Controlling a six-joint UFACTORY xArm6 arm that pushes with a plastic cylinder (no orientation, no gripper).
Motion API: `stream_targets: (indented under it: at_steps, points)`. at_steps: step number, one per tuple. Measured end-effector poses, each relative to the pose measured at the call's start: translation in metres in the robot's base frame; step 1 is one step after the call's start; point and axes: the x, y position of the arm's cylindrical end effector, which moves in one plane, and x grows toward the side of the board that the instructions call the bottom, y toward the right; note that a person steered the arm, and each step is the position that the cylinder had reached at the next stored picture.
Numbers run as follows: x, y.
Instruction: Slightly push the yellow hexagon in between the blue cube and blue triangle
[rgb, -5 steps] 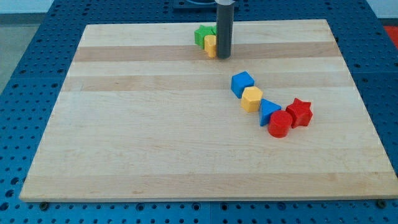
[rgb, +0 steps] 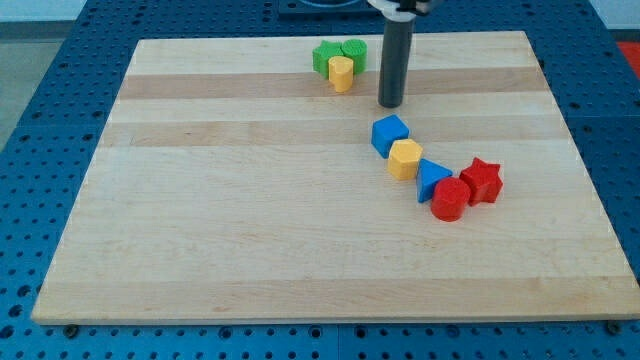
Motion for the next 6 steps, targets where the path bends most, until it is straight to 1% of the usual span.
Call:
stream_targets:
  at_steps: [1,2,3,6]
  points:
    - [0.016,0.007]
    - [0.019,0.007]
    - [0.038,0.012]
    - [0.077,0.012]
